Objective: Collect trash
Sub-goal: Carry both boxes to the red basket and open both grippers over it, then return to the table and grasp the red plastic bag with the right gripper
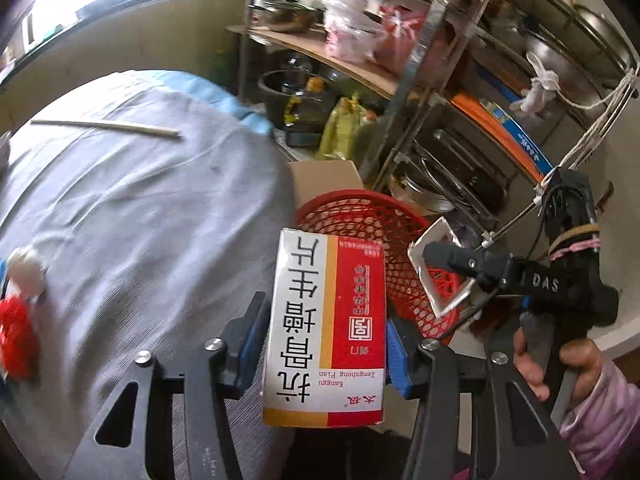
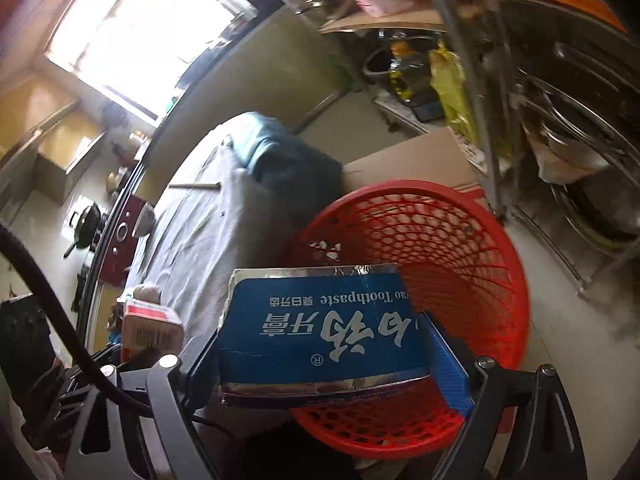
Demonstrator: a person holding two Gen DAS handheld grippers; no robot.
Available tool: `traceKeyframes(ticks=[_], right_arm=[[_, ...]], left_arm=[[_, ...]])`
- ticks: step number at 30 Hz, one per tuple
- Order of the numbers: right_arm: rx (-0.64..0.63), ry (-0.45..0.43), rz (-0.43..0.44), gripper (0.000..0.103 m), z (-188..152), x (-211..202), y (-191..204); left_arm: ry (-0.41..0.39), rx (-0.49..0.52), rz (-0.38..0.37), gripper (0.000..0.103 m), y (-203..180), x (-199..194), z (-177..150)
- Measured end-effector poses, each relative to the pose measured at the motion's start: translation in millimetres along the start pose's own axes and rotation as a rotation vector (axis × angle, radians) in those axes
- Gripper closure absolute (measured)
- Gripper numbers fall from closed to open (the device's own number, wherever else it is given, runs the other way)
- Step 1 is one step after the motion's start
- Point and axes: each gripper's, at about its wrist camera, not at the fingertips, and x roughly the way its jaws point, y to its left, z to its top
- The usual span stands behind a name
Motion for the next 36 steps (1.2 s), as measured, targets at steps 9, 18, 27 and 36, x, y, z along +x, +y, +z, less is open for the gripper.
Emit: traceKeyframes(ticks=[9,18,27,36], right_arm=[[-0.004,-0.049,-0.024,0.012,3,-15,-11],[-0.045,-0.091,-0.061,0.011,6,-13,6],[-0.085,-0.112,-0.081,0.01,13,-11,24],[-0.203,-0.085,0.033,0.01,10,0,83]], left_arm=[[-0.044,0.003,0.057,0.037,8,-15,4],[-0.132,-0.166,0.214,0.032,81,-90,-58],[-0.171,-0.429,0.45,0.032,161,-167,-151],[-0.225,-0.644,0.665,0.031,227,-233,-217]])
